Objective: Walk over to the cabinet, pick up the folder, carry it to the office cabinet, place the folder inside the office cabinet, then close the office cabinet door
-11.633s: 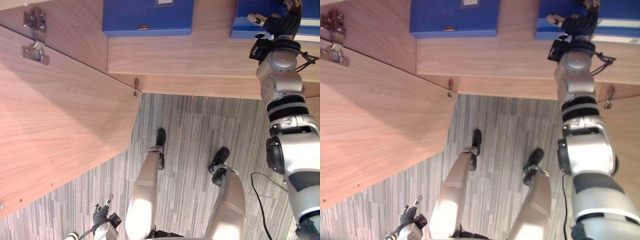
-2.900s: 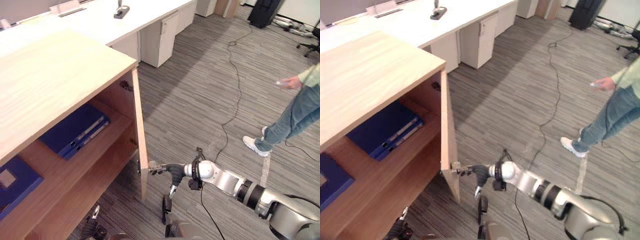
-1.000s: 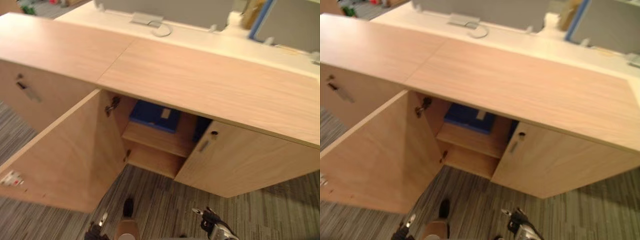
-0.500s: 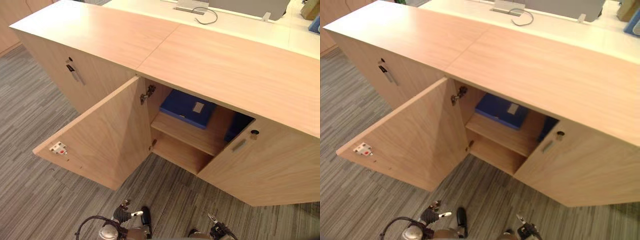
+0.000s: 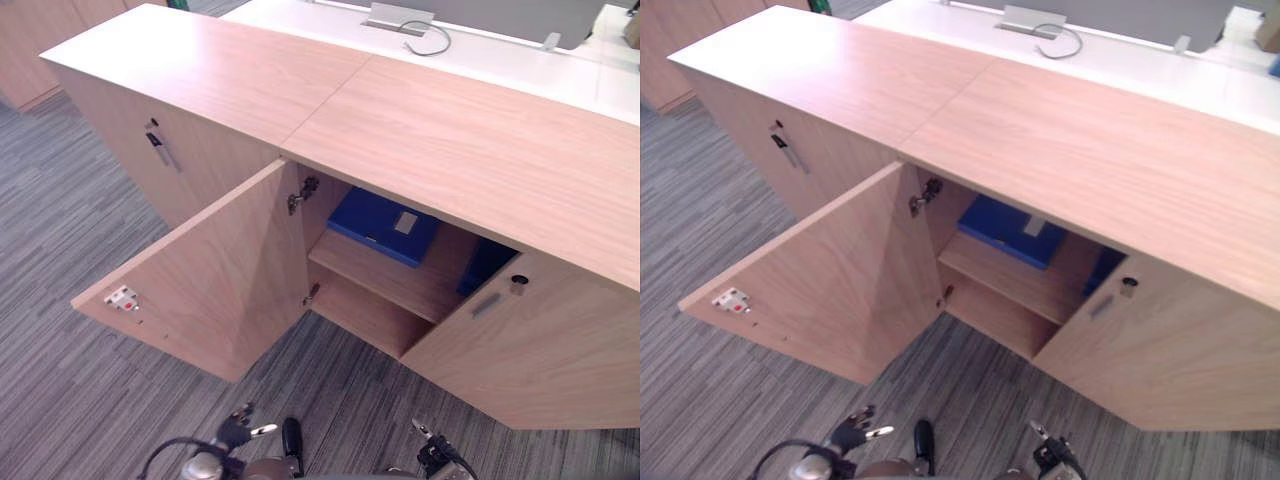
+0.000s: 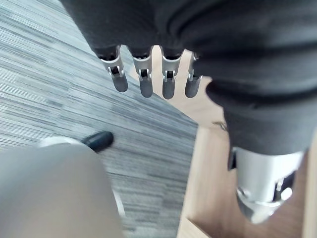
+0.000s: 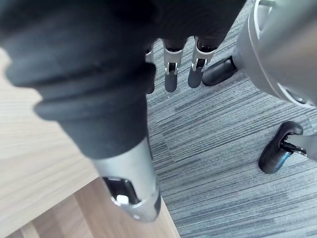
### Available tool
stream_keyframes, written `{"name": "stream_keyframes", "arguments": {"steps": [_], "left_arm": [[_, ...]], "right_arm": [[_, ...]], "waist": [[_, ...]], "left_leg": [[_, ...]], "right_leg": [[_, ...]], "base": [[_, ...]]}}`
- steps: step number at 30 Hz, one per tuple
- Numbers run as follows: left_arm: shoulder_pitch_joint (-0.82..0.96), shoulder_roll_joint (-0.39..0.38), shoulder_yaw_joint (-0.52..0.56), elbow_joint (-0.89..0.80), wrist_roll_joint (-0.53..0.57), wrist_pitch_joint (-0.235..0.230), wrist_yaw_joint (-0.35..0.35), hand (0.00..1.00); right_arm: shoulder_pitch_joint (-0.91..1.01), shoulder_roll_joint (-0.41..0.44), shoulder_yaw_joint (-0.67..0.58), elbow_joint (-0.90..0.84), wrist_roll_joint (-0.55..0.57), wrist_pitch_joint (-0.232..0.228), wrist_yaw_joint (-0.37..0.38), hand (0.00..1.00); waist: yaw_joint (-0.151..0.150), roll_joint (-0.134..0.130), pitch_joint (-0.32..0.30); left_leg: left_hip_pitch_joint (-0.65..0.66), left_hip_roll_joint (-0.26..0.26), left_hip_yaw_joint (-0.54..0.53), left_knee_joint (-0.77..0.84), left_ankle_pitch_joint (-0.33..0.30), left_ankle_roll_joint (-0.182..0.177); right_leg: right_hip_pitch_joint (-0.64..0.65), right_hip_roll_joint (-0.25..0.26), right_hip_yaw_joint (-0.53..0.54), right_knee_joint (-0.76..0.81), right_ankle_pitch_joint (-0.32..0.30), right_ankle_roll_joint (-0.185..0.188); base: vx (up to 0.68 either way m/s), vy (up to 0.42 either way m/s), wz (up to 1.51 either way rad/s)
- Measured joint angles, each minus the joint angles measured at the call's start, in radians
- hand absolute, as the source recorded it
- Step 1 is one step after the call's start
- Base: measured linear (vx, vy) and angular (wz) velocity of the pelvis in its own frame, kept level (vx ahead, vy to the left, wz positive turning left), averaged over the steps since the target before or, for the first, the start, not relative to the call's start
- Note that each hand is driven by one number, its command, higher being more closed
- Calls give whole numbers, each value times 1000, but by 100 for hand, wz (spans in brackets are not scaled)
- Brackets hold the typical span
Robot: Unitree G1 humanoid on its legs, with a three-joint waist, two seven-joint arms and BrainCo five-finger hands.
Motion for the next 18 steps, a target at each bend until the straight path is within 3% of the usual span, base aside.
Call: {"name": "stream_keyframes", "arguments": {"steps": [3,8,13,18], "left_arm": [[49,27,231,83,5,68,17,0],[66,101,559,51,-133,111,67,0],[21,238,665,-25,-248,111,103,0],[-48,287,673,-75,-269,110,143,0]], "right_arm": [[20,0,-28,-4,1,0,18,0],[82,5,-85,-4,3,1,28,0],[86,14,-86,-2,3,1,32,0],[82,32,-86,-1,3,2,32,0]], "waist": [[2,-6,1],[24,-20,1],[36,-32,-14],[43,-34,-31]], "left_leg": [[8,2,19,0,-17,3],[12,-14,-2,0,-42,11],[32,-13,-6,2,-52,1],[64,21,-2,7,-56,-3]], "right_leg": [[3,2,16,-15,-4,-6],[32,-2,-11,-38,-14,-23],[41,-9,-4,-1,-12,-25],[26,1,13,85,2,-46]], "base": [[12,-16,-26],[69,-18,15],[116,5,5],[88,-6,3]]}}
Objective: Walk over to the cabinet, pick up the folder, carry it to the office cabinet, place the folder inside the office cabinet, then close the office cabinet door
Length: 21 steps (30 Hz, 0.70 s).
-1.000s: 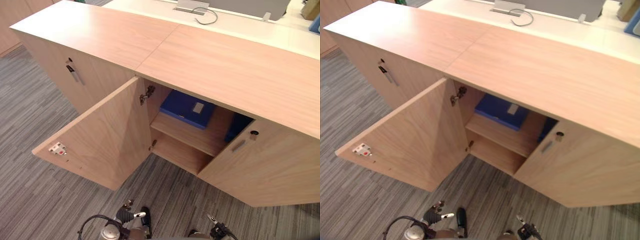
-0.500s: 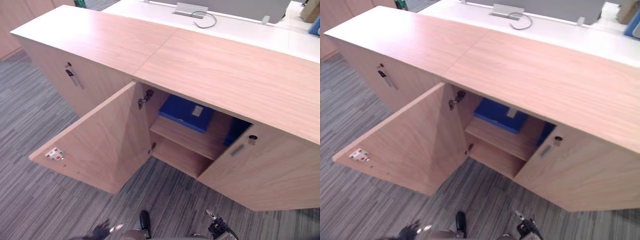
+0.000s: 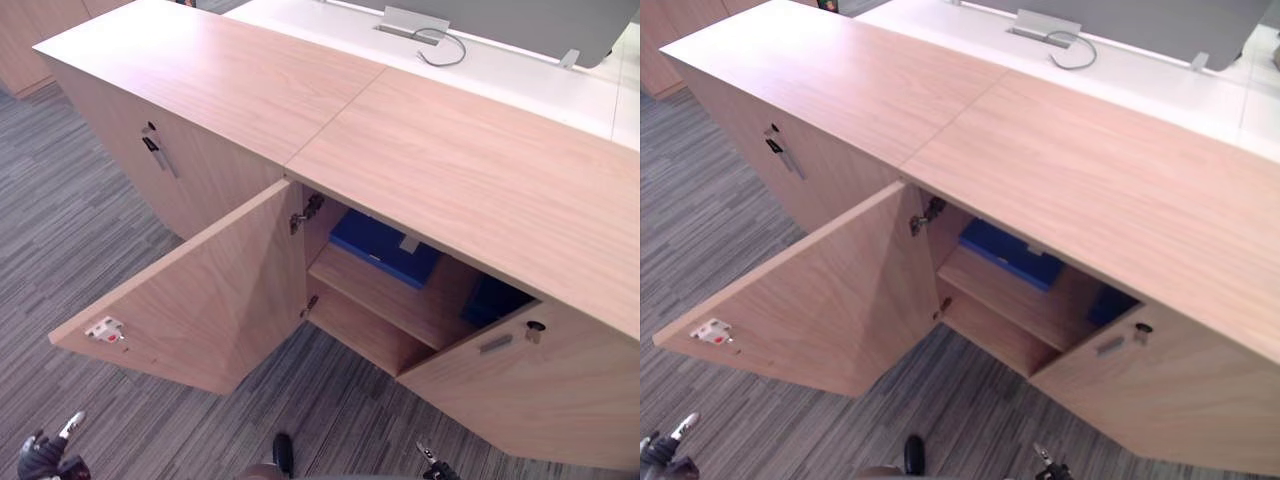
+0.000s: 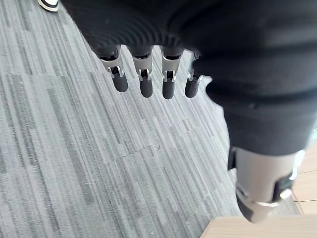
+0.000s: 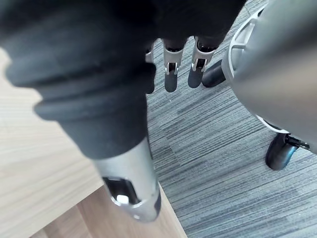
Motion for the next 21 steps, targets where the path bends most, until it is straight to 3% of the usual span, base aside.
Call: {"name": "stream_keyframes", "arguments": {"steps": [5,6,7,8,9,10,11,13,18,21], "left_arm": [[-31,-14,-68,-119,32,14,63,0],[-46,-14,-91,-143,41,18,75,0],[-66,-14,-128,-169,43,20,86,0],[-83,-16,-155,-178,42,22,96,0],[-113,-13,-173,-188,45,28,112,0],[-117,-15,-192,-200,46,30,114,0],[-93,-16,-269,-247,63,33,113,0],[-81,-19,-327,-274,87,34,109,0],[13,-26,-550,-398,131,4,3,0],[37,-61,-599,-432,161,1,3,0]], "right_arm": [[5,3,-6,0,-1,6,0,0],[8,0,-36,-2,-1,7,0,0],[13,-1,-40,-3,-1,8,0,0],[17,-1,-40,-4,-1,8,0,0],[25,-5,-41,-3,-2,11,0,0],[29,-10,-44,-2,-2,13,0,0],[45,-30,-68,-4,-3,16,0,0],[54,-38,-81,-3,-3,18,-1,0],[75,-38,-82,-26,-11,22,0,0],[70,-29,-81,-42,-39,28,2,0]], "waist": [[6,7,-39],[2,23,-48],[2,23,-50],[3,22,-51],[6,23,-57],[5,24,-63],[13,60,-78],[18,73,-83],[26,70,-81],[28,63,-78]], "left_leg": [[11,43,-1,1,0,0],[15,72,-5,1,0,0],[16,82,-4,1,0,-1],[15,80,-4,1,-4,-8],[15,70,-6,1,-24,-39],[17,70,-6,1,-24,-41],[16,82,0,1,-21,-45],[15,85,-1,1,-20,-47],[14,85,-1,-1,-8,-54],[12,74,0,-4,-3,-50]], "right_leg": [[-55,9,15,132,2,-3],[-72,31,26,121,-58,8],[-71,64,36,7,-65,-3],[-73,73,37,-43,-44,-18],[-89,70,27,-71,9,-4],[-87,69,38,-75,9,3],[-97,78,44,-73,10,2],[-96,82,44,-75,10,2],[-95,83,45,-76,20,-4],[-96,76,45,-82,35,3]], "base": [[56,-67,-6],[6,-150,-8],[-38,-166,-3],[-122,-170,12],[-114,-126,11],[-98,-119,-6],[-45,-68,-14],[-44,-47,-7],[-78,-7,2],[-111,58,0]]}}
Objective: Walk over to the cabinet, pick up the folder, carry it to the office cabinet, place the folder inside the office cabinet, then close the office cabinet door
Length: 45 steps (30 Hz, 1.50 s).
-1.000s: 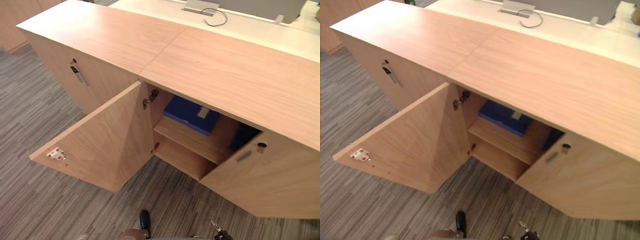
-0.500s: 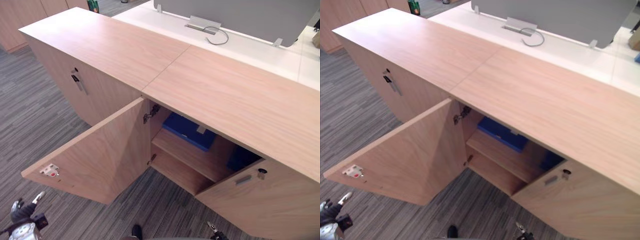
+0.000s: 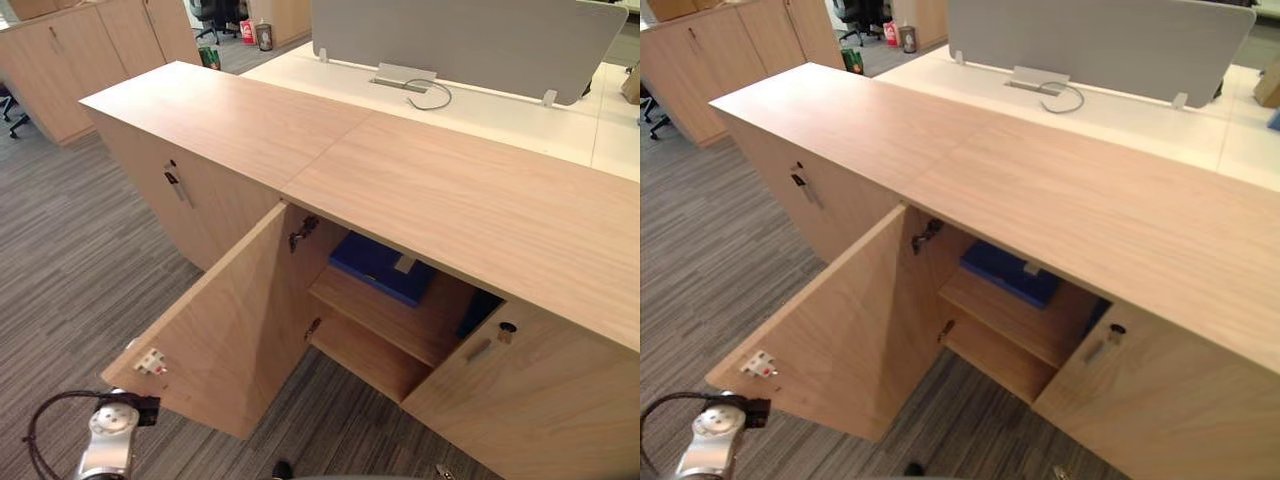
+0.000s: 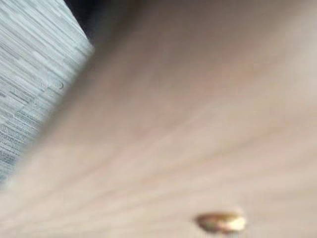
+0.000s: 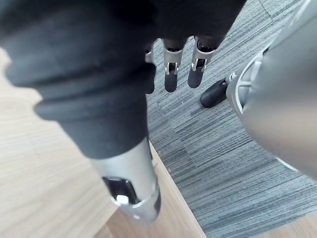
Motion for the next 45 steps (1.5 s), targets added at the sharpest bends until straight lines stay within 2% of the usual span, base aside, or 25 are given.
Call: {"name": "stream_keyframes", "arguments": {"steps": [3,9,11,15,18,21,23,26,30,32,40,45], "left_arm": [[58,-9,-143,-75,35,-8,-13,0],[126,-87,-453,-217,63,-49,-122,0],[130,-102,-592,-306,92,-100,-181,0],[141,-157,-687,-438,122,-158,-224,0],[143,-171,-708,-483,123,-180,-225,0],[162,-174,-716,-487,122,-182,-225,0],[170,-173,-724,-487,121,-182,-225,0],[183,-174,-746,-487,112,-182,-225,0],[187,-180,-746,-452,85,-180,-221,0],[185,-195,-745,-415,77,-177,-220,0],[159,-251,-714,-312,73,-155,-198,0],[118,-294,-628,-186,11,-128,-182,0]], "right_arm": [[-5,0,3,0,0,7,-1,0],[-6,17,65,-37,-5,11,-2,0],[-9,20,133,-41,-21,11,-3,0],[-9,31,185,-39,-48,11,-8,0],[-9,29,235,-39,-80,11,-15,0],[-16,15,329,-41,-80,9,-25,0],[-16,13,358,-52,-79,9,-30,0],[-14,16,403,-77,-78,6,-32,0],[-12,21,453,-98,-71,-13,-39,0],[-3,23,454,-102,-55,-17,-40,0],[45,31,430,-115,-30,-18,-47,0],[73,53,325,-115,4,-17,-44,0]], "waist": [[0,-7,2],[-5,-33,12],[-12,-56,19],[-22,-72,5],[-25,-70,3],[-25,-72,1],[-28,-72,1],[-36,-72,-1],[-48,-74,-11],[-59,-74,-18],[-64,-75,-49],[-85,-70,-81]], "left_leg": [[-3,-17,-2,0,6,13],[-14,-63,-14,0,14,51],[-14,-85,-40,1,20,62],[-15,-102,-77,6,23,66],[-15,-109,-101,6,21,71],[-16,-113,-103,10,8,90],[-14,-113,-93,11,8,90],[-7,-103,-56,11,14,84],[2,-69,23,7,17,68],[6,-53,44,3,15,57],[63,21,234,3,-19,5],[93,58,328,7,-49,-36]], "right_leg": [[-1,-21,-1,-5,9,9],[0,-67,-17,-7,37,43],[17,-88,-51,-4,40,48],[29,-117,-113,45,43,53],[29,-134,-156,85,42,52],[28,-145,-168,100,42,52],[26,-145,-169,99,42,52],[19,-134,-160,81,41,50],[-7,-95,-99,49,46,37],[-12,-75,-84,25,51,28],[-41,6,82,-36,71,10],[-50,54,165,-62,77,2]], "base": [[-69,77,4],[-29,88,9],[12,72,35],[27,59,32],[-30,54,27],[-48,28,1],[-33,15,-14],[-29,-13,-36],[-53,-42,-56],[-60,-62,-43],[-17,-51,-68],[49,-55,-58]]}}
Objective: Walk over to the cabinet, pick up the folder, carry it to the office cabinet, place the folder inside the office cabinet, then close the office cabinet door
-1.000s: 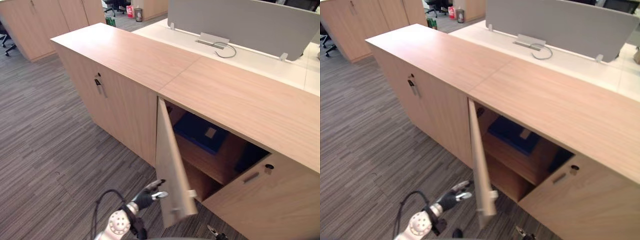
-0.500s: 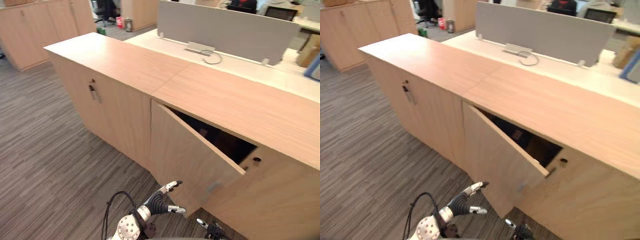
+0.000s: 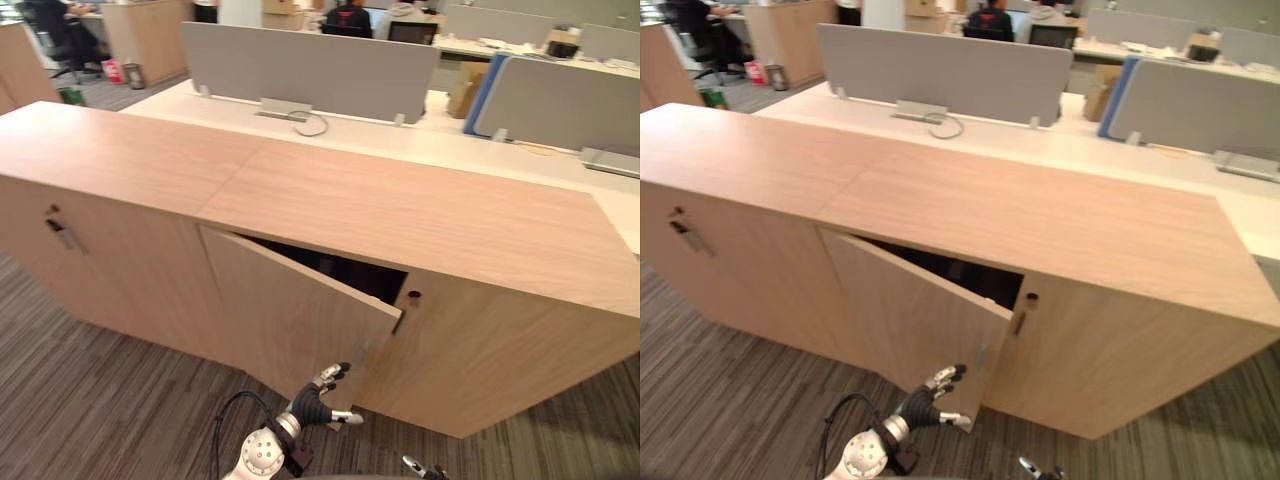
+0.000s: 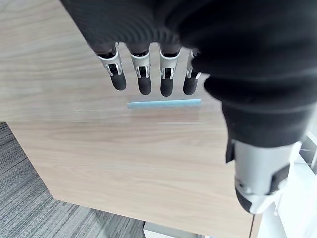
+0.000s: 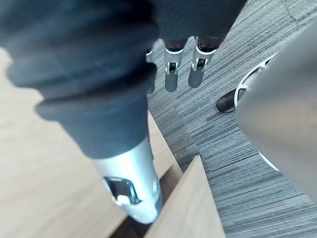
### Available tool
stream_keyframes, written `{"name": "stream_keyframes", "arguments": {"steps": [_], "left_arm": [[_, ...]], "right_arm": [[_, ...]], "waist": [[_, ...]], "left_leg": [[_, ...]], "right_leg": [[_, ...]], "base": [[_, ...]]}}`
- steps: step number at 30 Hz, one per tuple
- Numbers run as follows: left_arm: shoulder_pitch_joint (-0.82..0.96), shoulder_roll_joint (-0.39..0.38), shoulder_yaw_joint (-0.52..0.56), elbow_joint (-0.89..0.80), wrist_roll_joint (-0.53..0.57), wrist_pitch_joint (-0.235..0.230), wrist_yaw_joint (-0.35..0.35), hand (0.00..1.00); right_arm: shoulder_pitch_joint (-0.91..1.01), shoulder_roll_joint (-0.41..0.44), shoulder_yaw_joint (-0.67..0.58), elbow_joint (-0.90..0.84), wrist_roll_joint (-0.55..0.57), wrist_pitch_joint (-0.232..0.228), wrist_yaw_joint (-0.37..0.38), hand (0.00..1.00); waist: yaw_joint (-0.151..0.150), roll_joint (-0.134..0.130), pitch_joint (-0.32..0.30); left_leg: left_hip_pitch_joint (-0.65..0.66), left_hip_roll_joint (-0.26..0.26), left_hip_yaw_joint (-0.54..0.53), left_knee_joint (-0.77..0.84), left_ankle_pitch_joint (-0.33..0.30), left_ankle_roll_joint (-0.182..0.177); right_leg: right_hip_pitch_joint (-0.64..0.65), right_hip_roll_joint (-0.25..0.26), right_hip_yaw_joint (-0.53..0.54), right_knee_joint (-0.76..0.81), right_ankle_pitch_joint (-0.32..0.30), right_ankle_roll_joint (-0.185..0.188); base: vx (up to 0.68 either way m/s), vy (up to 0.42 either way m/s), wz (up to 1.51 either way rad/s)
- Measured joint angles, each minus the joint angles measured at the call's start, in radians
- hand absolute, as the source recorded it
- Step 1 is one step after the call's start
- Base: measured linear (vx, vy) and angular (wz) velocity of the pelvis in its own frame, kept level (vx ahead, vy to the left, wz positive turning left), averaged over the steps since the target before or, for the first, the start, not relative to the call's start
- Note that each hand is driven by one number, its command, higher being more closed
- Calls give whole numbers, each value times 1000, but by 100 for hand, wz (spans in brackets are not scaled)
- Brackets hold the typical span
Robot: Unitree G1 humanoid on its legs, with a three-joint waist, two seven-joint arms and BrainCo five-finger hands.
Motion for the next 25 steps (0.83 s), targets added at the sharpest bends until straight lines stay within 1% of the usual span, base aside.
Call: {"name": "stream_keyframes", "arguments": {"steps": [1,3,4,5,6,7,8,9,10,11,12,13,14,15,16,17,18,19,20,21,22,24,25], "left_arm": [[-15,-3,18,44,-5,10,3,0],[-45,-4,44,112,-3,21,8,0],[-61,-5,71,161,-3,27,11,0],[-65,-7,85,184,-3,33,17,0],[-73,-8,108,223,-3,45,31,0],[-83,-10,133,250,-3,58,40,0],[-86,-11,150,252,-3,65,44,0],[-90,-15,183,252,-3,72,57,0],[-95,-20,214,253,-4,74,73,0],[-97,-27,226,255,-5,75,82,0],[-101,-40,241,265,-10,74,92,0],[-110,-54,273,281,-18,73,101,0],[-110,-61,306,299,-33,73,117,0],[-107,-66,330,313,-60,71,124,0],[-104,-86,403,340,-119,66,143,0],[-104,-103,468,366,-177,61,162,0],[-100,-106,537,383,-251,49,200,0],[-92,-111,579,393,-297,35,228,0],[-83,-115,602,399,-323,27,245,0],[-61,-115,632,414,-375,13,272,0],[-39,-110,649,440,-428,4,274,0],[-27,-103,661,495,-510,1,258,0],[-27,-102,686,564,-592,3,221,0]], "right_arm": [[4,4,-26,1,5,0,0,0],[2,10,-86,4,18,0,2,0],[-4,17,-130,12,32,0,1,0],[-11,19,-145,15,36,0,2,0],[-22,20,-176,19,38,-1,2,0],[-29,19,-200,20,40,-2,1,0],[-31,18,-202,23,41,-2,1,0],[-34,16,-203,27,41,-2,0,0],[-44,14,-193,27,41,-2,-2,0],[-47,7,-190,28,41,-2,-3,0],[-55,-1,-189,30,41,-3,-6,0],[-70,-3,-182,29,40,-5,-7,0],[-83,-6,-161,28,40,-7,-7,0],[-91,-8,-151,28,40,-7,-7,0],[-94,-12,-146,27,40,-13,-8,0],[-95,-15,-145,35,40,-16,-10,0],[-85,-4,-123,44,42,-16,-17,0],[-78,-1,-107,46,45,-22,-19,0],[-77,0,-105,46,48,-29,-21,0],[-74,0,-70,46,75,-46,-26,0],[-65,-8,-20,45,80,-54,-27,0],[-55,-11,3,46,86,-56,-26,0],[-50,-12,2,53,87,-56,-23,0]], "waist": [[-3,5,-9],[-11,5,-10],[-12,4,-5],[-10,5,-5],[-11,15,-1],[-13,24,8],[-14,25,14],[-13,28,27],[-5,32,43],[1,31,48],[12,43,45],[26,53,59],[31,58,66],[34,60,67],[41,72,71],[46,72,79],[47,38,84],[50,25,83],[51,24,82],[53,22,81],[53,21,74],[52,19,64],[52,16,48]], "left_leg": [[0,8,19,1,-4,-6],[-1,23,34,17,-21,-19],[-17,44,54,83,-63,-27],[-31,61,62,135,-93,-31],[-62,99,76,252,-156,-29],[-94,145,74,373,-200,-20],[-109,167,69,442,-216,-5],[-147,213,40,596,-234,24],[-215,255,-45,780,-236,42],[-250,255,-104,850,-253,53],[-284,240,-169,878,-293,46],[-305,206,-236,856,-326,56],[-328,175,-307,797,-335,50],[-331,157,-349,745,-332,47],[-316,116,-447,608,-289,31],[-302,92,-474,588,-275,-28],[-286,55,-468,554,-267,-20],[-280,37,-460,537,-263,-13],[-278,28,-455,530,-257,-2],[-263,9,-442,511,-250,10],[-241,-10,-432,479,-240,20],[-211,-33,-421,426,-221,27],[-190,-49,-414,368,-196,29]], "right_leg": [[-10,11,19,-3,1,-2],[-15,25,29,-6,1,-2],[-20,36,51,-4,-3,-4],[-20,41,59,-3,-5,-6],[-19,50,74,7,-12,-16],[-11,69,82,10,-18,-26],[-4,74,87,11,-19,-28],[19,86,103,11,-23,-34],[52,88,119,11,-32,-49],[58,88,132,15,-39,-58],[58,86,154,18,-39,-58],[60,78,181,27,-40,-58],[59,71,206,31,-41,-56],[56,69,214,36,-43,-51],[45,69,228,50,-53,-26],[50,61,240,55,-64,0],[50,29,226,67,-65,0],[47,6,222,70,-66,2],[49,-5,218,69,-66,2],[49,-27,212,68,-66,3],[52,-45,211,65,-65,4],[55,-63,210,61,-60,12],[52,-77,208,50,-59,14]], "base": [[81,-58,-49],[106,-79,-41],[120,-97,-49],[106,-71,-63],[202,-106,-59],[203,-110,-54],[218,-143,-49],[118,-99,-46],[127,-68,-51],[125,46,-54],[125,144,-71],[90,230,-82],[41,216,-71],[5,255,-56],[-20,290,-42],[-13,327,-18],[-3,304,4],[16,180,17],[39,185,1],[56,157,-8],[94,193,-11],[87,88,-6],[56,28,-2]]}}
